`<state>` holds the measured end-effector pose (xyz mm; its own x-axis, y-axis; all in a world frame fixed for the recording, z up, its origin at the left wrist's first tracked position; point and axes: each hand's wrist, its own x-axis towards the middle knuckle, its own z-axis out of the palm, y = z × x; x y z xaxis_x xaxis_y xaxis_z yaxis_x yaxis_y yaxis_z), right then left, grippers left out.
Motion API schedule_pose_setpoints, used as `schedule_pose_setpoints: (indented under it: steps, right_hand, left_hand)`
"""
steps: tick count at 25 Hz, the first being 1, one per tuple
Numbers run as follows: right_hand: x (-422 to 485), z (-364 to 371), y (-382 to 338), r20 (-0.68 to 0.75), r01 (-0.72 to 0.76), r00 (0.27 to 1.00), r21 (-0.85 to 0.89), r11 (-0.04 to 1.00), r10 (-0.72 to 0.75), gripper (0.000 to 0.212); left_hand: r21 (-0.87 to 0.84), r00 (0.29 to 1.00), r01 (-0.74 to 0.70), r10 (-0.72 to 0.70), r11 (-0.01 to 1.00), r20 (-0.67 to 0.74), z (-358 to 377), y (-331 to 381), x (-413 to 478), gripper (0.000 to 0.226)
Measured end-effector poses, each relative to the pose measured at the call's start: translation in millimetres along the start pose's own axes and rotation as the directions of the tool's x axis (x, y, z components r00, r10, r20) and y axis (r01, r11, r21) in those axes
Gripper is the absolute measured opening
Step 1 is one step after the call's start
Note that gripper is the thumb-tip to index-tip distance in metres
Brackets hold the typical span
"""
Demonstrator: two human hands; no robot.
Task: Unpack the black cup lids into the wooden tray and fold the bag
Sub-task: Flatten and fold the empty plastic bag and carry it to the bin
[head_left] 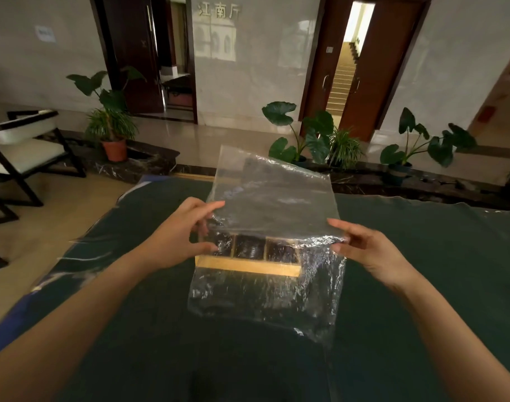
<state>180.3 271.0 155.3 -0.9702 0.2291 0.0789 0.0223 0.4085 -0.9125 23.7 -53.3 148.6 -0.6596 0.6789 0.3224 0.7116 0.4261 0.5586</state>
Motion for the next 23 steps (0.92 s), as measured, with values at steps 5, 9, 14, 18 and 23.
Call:
schedule_pose_setpoints:
  steps: [5, 9, 14, 18, 23]
  right_hand:
    - [1.7, 1.9, -6.5, -0.112, 0.131, 0.978, -0.326, 0.936, -0.176, 0.011]
    - [1.7, -2.0, -3.5, -0.177, 0.155, 0.964, -0.222, 0.963, -0.196, 0.009]
    - [4.8, 1.1, 1.8, -0.345, 0.141, 0.925, -0.086, 0.986, -0.162, 0.02]
    - [13.6, 20.9, -1.5, -0.523, 0.15, 0.827, -0.15, 0.977, -0.207, 0.019]
    - [24.9, 34.3, 0.9, -0.646, 0.041, 0.749, -0.174, 0.984, -0.146, 0.017]
  left_hand:
    - [0.226, 0.987, 0.003, 0.034, 0.974, -0.159, 0.8, 0.1, 0.8, 0.062]
    - [0.223, 0.979, -0.011, 0.056, 0.975, -0.194, -4.9, 4.1, 1.3, 0.037]
    - [-0.03, 0.987, -0.028, 0.023, 0.999, -0.157, -10.7, 14.6, 5.7, 0.006]
    - [-0.568, 0.979, 0.127, -0.196, 0.813, -0.063, -4.2, 27.5, 7.6, 0.018]
    - [-0.474, 0.91, 0.142, -0.303, 0.869, -0.283, 11.9, 38.1, 9.8, 0.018]
